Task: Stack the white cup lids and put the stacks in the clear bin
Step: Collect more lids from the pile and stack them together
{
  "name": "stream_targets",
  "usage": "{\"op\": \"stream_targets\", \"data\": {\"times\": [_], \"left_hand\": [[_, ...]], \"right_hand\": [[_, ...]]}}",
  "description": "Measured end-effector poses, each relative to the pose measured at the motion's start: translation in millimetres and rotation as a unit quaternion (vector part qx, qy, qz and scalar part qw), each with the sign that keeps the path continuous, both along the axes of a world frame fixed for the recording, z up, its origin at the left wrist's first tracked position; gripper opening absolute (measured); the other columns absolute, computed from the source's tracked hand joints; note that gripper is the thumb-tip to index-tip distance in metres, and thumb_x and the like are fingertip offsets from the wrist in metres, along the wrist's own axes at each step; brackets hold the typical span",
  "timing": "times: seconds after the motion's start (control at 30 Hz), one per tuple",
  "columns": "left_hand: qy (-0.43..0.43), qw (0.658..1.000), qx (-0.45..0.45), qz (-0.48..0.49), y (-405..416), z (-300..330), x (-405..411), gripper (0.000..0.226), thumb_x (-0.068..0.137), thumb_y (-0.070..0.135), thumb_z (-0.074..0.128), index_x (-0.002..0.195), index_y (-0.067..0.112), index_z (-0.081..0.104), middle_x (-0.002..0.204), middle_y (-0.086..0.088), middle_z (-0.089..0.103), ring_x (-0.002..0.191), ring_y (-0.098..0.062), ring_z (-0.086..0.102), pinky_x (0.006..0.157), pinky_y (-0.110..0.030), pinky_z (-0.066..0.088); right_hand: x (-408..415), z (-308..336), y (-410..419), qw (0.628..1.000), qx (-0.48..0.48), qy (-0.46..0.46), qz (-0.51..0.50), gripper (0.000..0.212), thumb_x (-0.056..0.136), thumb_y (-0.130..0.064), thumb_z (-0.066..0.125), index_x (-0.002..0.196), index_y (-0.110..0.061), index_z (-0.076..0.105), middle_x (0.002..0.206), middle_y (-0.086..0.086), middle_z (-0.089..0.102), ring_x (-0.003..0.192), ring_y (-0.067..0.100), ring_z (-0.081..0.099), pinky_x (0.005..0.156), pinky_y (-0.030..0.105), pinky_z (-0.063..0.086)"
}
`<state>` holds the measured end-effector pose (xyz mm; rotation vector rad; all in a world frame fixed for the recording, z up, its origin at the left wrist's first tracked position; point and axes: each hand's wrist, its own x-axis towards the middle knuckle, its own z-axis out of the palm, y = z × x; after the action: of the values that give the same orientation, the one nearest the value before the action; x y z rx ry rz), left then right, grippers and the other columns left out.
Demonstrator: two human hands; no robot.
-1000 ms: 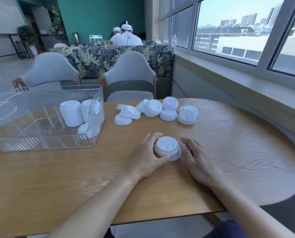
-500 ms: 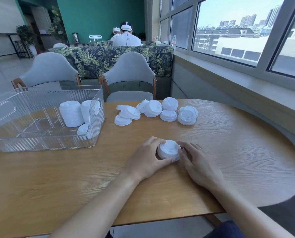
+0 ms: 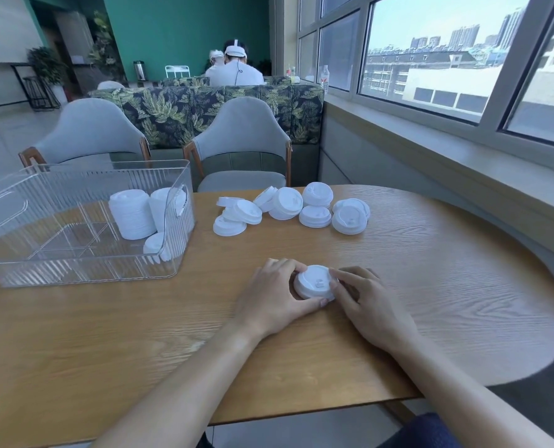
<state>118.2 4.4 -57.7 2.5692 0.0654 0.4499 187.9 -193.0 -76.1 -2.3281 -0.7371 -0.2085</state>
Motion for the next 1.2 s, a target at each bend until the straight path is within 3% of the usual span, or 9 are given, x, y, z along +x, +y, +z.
{"op": "stream_targets", "data": {"times": [0.13, 0.27, 0.43, 0.6, 0.8, 0.97, 1.07, 1.2], "left_hand": [[0.010, 1.000, 0.000, 0.000, 0.0, 0.2, -0.1, 0.064, 0.072, 0.071, 0.077, 0.122, 0.035, 0.059, 0.101, 0.037, 0.044, 0.113, 0.002, 0.042, 0.100, -0.024, 0.038], [0.000, 1.000, 0.010, -0.010, 0.4, -1.6, 0.4, 0.065, 0.071, 0.076, 0.073, 0.120, 0.037, 0.058, 0.114, 0.030, 0.055, 0.113, 0.002, 0.045, 0.100, -0.026, 0.038], [-0.010, 1.000, -0.013, -0.008, 1.2, -2.2, 1.4, 0.056, 0.073, 0.073, 0.073, 0.116, 0.041, 0.056, 0.112, 0.028, 0.059, 0.110, 0.004, 0.049, 0.100, -0.029, 0.041], [-0.005, 1.000, -0.024, -0.010, 1.7, -2.8, 4.7, 0.058, 0.070, 0.075, 0.067, 0.118, 0.044, 0.056, 0.111, 0.031, 0.059, 0.111, 0.004, 0.051, 0.102, -0.029, 0.041], [0.027, 0.994, -0.086, -0.059, 5.8, -4.9, 12.5, 0.061, 0.074, 0.062, 0.062, 0.131, 0.039, 0.058, 0.125, 0.028, 0.056, 0.121, 0.000, 0.052, 0.107, -0.034, 0.043], [-0.007, 0.989, -0.148, -0.023, 7.9, -9.1, 30.3, 0.035, 0.087, 0.039, 0.061, 0.122, 0.036, 0.063, 0.117, 0.025, 0.057, 0.113, 0.006, 0.054, 0.100, -0.030, 0.049], [-0.012, 0.994, -0.112, -0.015, 5.7, -9.3, 47.4, 0.025, 0.098, 0.039, 0.057, 0.121, 0.034, 0.063, 0.120, 0.025, 0.057, 0.114, 0.005, 0.054, 0.096, -0.031, 0.050], [-0.016, 0.998, -0.055, -0.003, -3.4, -7.7, 76.3, 0.029, 0.100, 0.042, 0.052, 0.126, 0.033, 0.059, 0.129, 0.023, 0.055, 0.115, 0.000, 0.054, 0.098, -0.035, 0.050]], "right_hand": [[1.0, 0.4, -0.3, 1.000, 0.004, 0.004, -0.001, 0.040, 0.099, -0.050, 0.049, 0.130, -0.032, 0.066, 0.121, -0.026, 0.059, 0.123, -0.003, 0.045, 0.104, 0.028, 0.042], [-1.4, 1.6, -0.4, 1.000, 0.008, -0.003, 0.002, 0.038, 0.100, -0.047, 0.050, 0.131, -0.031, 0.064, 0.122, -0.026, 0.059, 0.124, -0.002, 0.046, 0.104, 0.028, 0.041], [-1.5, 2.9, -0.4, 1.000, 0.012, -0.005, -0.010, 0.040, 0.101, -0.049, 0.047, 0.135, -0.031, 0.057, 0.136, -0.018, 0.058, 0.131, 0.001, 0.043, 0.109, 0.027, 0.038], [-6.0, 9.2, -0.7, 1.000, -0.021, -0.012, 0.005, 0.057, 0.094, -0.063, 0.049, 0.143, -0.033, 0.046, 0.141, -0.019, 0.050, 0.134, 0.001, 0.038, 0.107, 0.026, 0.037], [-0.6, 12.1, 4.1, 0.999, -0.035, -0.008, 0.019, 0.073, 0.088, -0.075, 0.048, 0.148, -0.035, 0.037, 0.146, -0.019, 0.042, 0.137, 0.001, 0.034, 0.109, 0.027, 0.036], [2.8, 15.2, 8.0, 0.999, -0.046, -0.007, 0.025, 0.077, 0.082, -0.074, 0.055, 0.146, -0.034, 0.039, 0.142, -0.022, 0.044, 0.136, -0.001, 0.032, 0.107, 0.024, 0.034], [9.4, 11.1, 3.2, 1.000, -0.016, 0.010, 0.024, 0.070, 0.082, -0.069, 0.060, 0.142, -0.036, 0.043, 0.136, -0.024, 0.048, 0.132, -0.002, 0.036, 0.104, 0.022, 0.037], [23.9, 8.2, -12.6, 1.000, 0.001, 0.012, 0.003, 0.064, 0.083, -0.061, 0.062, 0.139, -0.035, 0.044, 0.132, -0.022, 0.050, 0.130, 0.001, 0.039, 0.103, 0.024, 0.040]]}}
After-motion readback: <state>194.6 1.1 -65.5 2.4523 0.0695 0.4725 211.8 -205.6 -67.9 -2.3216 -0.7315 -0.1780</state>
